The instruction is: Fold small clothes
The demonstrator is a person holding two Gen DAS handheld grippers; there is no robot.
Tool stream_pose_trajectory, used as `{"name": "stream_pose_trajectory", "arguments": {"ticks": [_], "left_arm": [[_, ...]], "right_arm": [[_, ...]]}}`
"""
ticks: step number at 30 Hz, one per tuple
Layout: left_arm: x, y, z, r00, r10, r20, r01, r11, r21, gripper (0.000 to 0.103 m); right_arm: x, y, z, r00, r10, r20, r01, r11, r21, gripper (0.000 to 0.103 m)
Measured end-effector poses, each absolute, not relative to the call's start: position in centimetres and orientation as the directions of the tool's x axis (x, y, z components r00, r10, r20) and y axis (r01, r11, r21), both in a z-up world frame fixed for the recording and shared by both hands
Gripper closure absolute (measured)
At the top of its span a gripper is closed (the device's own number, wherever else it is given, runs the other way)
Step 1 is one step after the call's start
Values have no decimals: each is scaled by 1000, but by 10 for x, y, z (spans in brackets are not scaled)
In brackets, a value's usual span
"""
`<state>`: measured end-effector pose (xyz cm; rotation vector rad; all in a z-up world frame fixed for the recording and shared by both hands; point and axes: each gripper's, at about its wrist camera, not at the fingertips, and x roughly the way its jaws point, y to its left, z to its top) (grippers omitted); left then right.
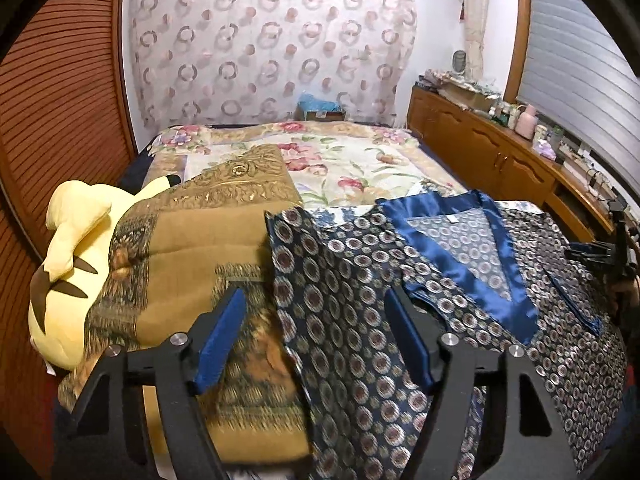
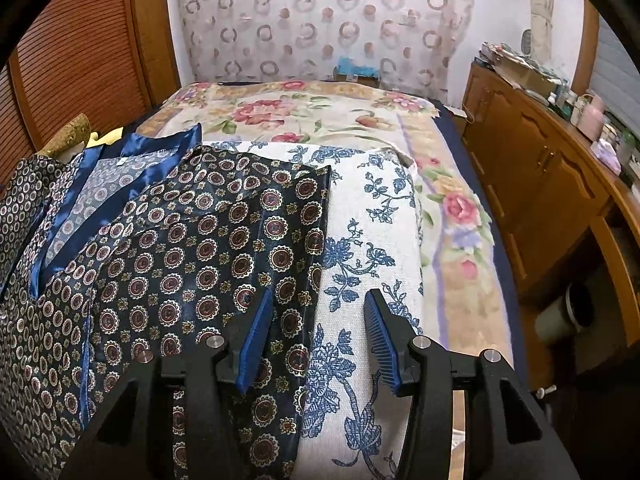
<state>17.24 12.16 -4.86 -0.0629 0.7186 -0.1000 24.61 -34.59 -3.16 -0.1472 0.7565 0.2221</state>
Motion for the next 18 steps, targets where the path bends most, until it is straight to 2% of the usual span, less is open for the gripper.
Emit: {"name": "stream_pose_trajectory", "arguments": {"ticks": [6, 8, 12, 18], "left_arm": [[193, 122, -49, 725, -99, -681, 80, 995, -60, 31], [197, 121, -52, 712, -106, -695, 89, 994, -61, 36], [203, 120, -58, 691, -127, -712, 105, 992, -75, 53], [208, 122, -59, 687, -135, -714, 92, 991, -99, 64]], "right_arm": [[246, -346, -32, 705, 147, -694, -245, 969, -44, 50], [246, -345, -33, 706, 146, -693, -245, 969, -45, 50], [247, -345, -33, 707, 139, -693, -240, 969, -51, 48], [248, -346, -33, 704, 144, -695, -241, 969, -43, 48]]}}
